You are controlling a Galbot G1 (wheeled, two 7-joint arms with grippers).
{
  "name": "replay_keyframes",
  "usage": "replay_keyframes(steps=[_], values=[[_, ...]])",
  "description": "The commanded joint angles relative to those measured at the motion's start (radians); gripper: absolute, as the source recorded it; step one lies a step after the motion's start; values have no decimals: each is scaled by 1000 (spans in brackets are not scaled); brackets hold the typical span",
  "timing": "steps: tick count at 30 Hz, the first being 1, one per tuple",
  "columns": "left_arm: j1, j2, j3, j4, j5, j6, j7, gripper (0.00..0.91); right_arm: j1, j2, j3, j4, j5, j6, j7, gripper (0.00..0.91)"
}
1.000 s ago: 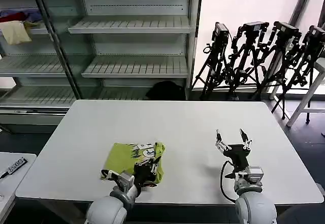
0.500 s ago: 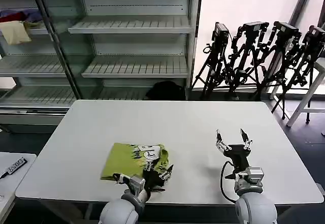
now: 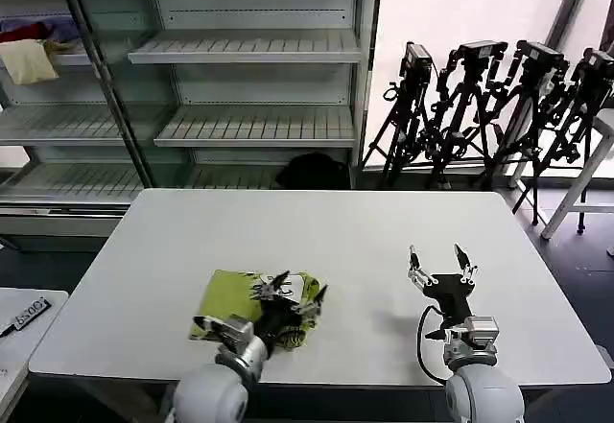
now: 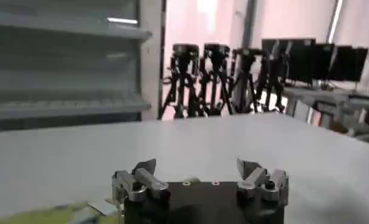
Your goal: Fold and organize the clothes.
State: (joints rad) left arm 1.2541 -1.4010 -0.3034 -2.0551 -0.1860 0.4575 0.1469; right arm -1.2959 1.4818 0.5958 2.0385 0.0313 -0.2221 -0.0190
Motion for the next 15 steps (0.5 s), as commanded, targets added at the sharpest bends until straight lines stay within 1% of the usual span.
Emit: replay_keyframes(steps=[1,3,6,10,15], values=[[25,106,-438,-41,-233,-81,62,907,3,0,-3,-2,0,-1,-1,907],[48,141,-528,-3,-263,-78,70,907,6,-1,-8,-5,-1,-1,-2,907],[88,165,-572,19,-257,-70,78,907,13,3,-17,-15,-10,-2,-2,907],[114,137,-533,2,-203,-51,90,907,23,15,-30,-23,-24,-3,-1,907],[134,103,-438,-4,-124,-34,92,907,21,14,-27,-17,-27,-3,-2,907]])
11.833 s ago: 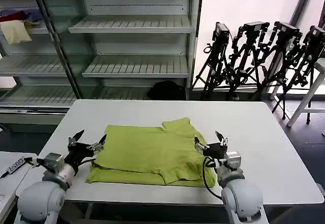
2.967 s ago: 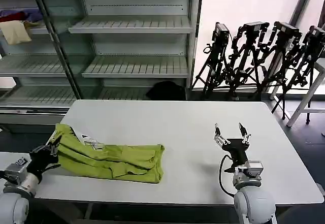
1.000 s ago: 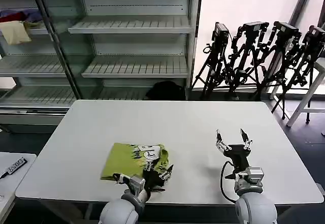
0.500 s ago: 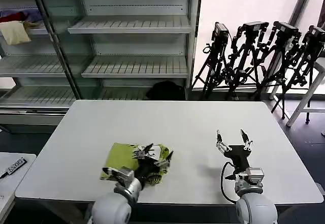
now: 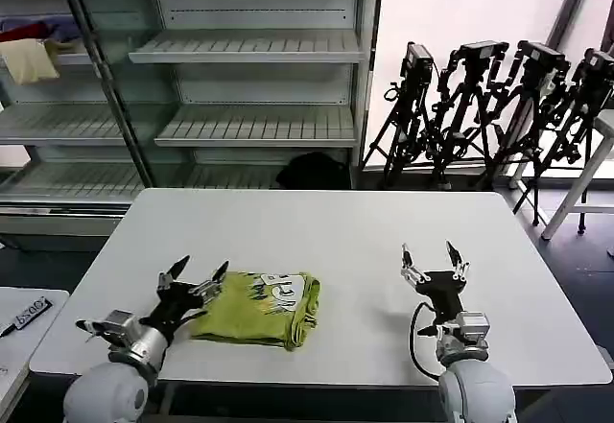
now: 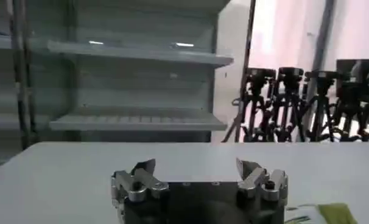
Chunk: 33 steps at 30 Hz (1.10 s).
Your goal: Fold and organize the clothes.
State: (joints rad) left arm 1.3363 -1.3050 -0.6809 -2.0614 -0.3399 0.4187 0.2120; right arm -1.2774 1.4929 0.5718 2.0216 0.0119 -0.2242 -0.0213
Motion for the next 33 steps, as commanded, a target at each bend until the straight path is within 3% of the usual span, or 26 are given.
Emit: replay_keyframes(steps=[1,8,21,22,24,25,27,29,33], values=[[60,3,-41,5,37,11,30,907,-1,2,0,2,-6,-1,0,907],[97,-23,77,57,125,3,24,907,-21,-2,15,6,-2,6,-1,907],[70,-20,54,124,109,0,8,907,-20,-5,16,-2,-1,9,-2,907],[72,-20,55,125,101,0,8,877,-17,-5,15,-4,-1,9,-2,907],[75,-22,58,126,84,1,11,715,-13,-3,12,-5,-3,8,-2,907],[75,-23,59,126,82,2,11,423,-13,-3,11,-5,-3,8,-2,907],[72,-29,62,128,68,6,10,131,-10,-1,9,-6,-4,8,-2,907],[69,-31,62,126,41,30,7,20,-9,-1,8,-8,-5,8,-2,907],[63,-29,57,127,-53,76,14,20,-10,-2,10,-11,-5,8,-2,907]])
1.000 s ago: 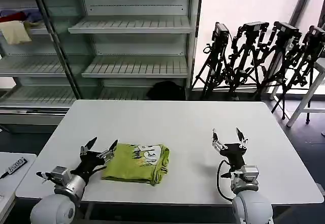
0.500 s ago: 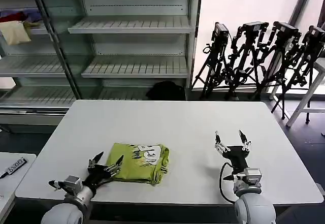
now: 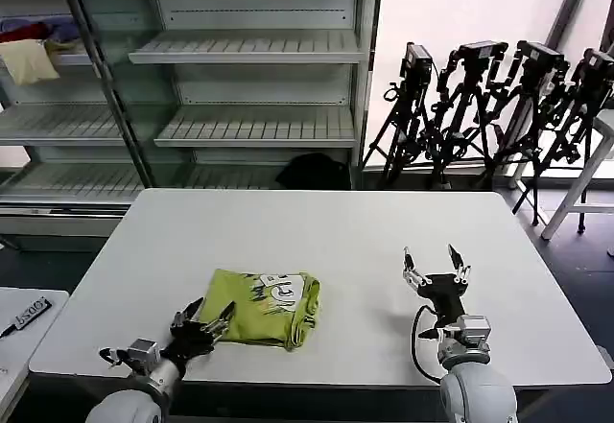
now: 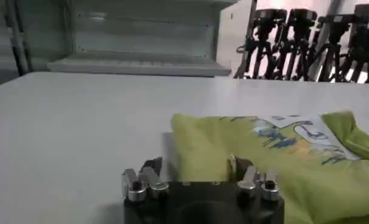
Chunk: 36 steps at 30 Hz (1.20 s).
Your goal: Fold and organize the clothes.
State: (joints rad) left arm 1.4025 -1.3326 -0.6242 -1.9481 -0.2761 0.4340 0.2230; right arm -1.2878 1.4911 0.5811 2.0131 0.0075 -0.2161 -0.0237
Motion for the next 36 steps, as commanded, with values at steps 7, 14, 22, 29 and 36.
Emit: replay_keyframes(steps=[7,14,22,29,36], values=[[-13,1,-7,17,-188,86,3,20,5,2,-1,-6,-4,0,1,907],[-17,0,-7,12,-165,42,-13,10,8,4,-3,-12,-7,0,0,907],[-30,4,-89,5,-44,-75,-24,0,6,4,-1,-24,-7,6,0,907],[-75,122,-317,46,40,-105,48,0,10,-7,3,-29,-2,9,-1,907],[-82,422,-484,113,128,-136,133,0,6,-16,6,-37,6,22,-2,907]])
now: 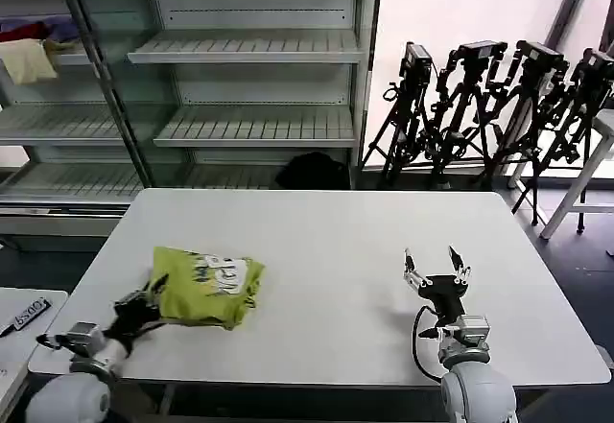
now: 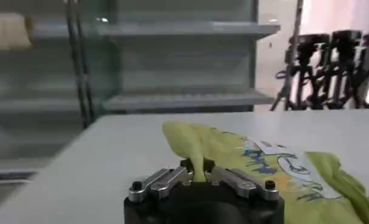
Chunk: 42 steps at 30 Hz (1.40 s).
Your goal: Fold and organize the clothes.
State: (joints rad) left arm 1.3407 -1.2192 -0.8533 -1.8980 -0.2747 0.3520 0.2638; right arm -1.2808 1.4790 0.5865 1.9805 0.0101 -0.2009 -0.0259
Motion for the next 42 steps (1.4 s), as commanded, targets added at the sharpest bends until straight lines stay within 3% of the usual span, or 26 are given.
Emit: replay_keyframes(steps=[1,6,11,17,22,30,35,37,38,39,40,41,42], values=[[-22,330,-263,61,127,-52,99,0,-1,-4,0,-5,3,7,0,907],[-77,439,-268,5,125,-6,141,0,-5,-1,-4,-8,3,11,-1,907],[-105,425,-164,-88,150,48,158,0,-14,-1,-2,-17,2,22,0,907],[-55,292,153,-193,375,23,155,0,-27,-8,12,-31,5,36,1,907],[-56,137,397,-145,553,11,140,0,-37,-12,20,-40,9,46,0,907],[-162,-4,568,-96,452,131,53,10,-48,-10,11,-26,6,36,-4,907],[-215,-44,602,-50,308,187,-95,20,-51,-2,-29,27,32,-50,-29,907],[-229,-51,609,-29,281,195,-144,30,-46,6,-49,49,68,-112,-48,907],[-238,-58,610,-22,269,202,-157,30,-40,11,-63,67,120,-192,-54,907],[-241,-61,610,-18,266,207,-159,595,-34,18,-73,74,146,-255,-58,907],[-252,-67,613,-6,253,216,-185,605,-28,26,-84,79,163,-299,-65,907],[-259,-71,614,-1,246,224,-197,554,-22,35,-99,79,165,-313,-62,907],[-263,-73,618,3,240,224,-210,292,-15,42,-110,76,165,-333,-59,907]])
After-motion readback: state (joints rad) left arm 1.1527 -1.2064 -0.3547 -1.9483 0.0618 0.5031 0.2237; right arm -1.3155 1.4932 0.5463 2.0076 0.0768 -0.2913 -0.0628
